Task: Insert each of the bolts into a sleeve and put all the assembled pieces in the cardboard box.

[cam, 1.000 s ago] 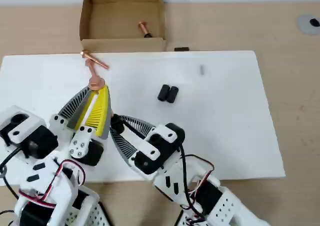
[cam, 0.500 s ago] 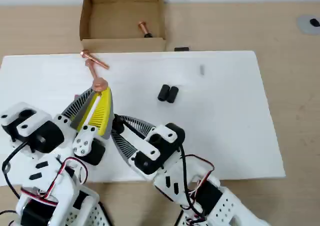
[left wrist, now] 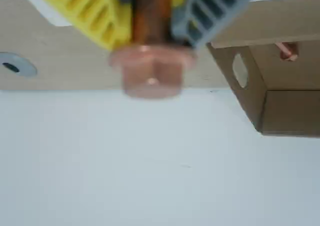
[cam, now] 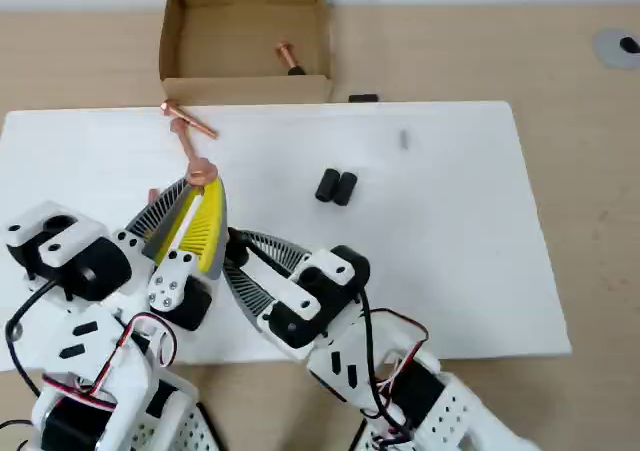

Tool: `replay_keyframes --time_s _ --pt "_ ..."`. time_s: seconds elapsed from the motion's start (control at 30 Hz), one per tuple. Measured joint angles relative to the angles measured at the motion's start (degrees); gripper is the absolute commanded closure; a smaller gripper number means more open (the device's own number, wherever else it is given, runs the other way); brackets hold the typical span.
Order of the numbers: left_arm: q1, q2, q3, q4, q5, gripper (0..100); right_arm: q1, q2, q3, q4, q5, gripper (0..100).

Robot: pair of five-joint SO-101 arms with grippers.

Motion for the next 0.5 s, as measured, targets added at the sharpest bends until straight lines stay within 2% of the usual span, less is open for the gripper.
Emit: replay_keyframes --time_s 0.5 --pt "0.0 -0.1 3.6 0.0 0.7 99 0.0 0.0 0.1 0.0 -0.1 98.9"
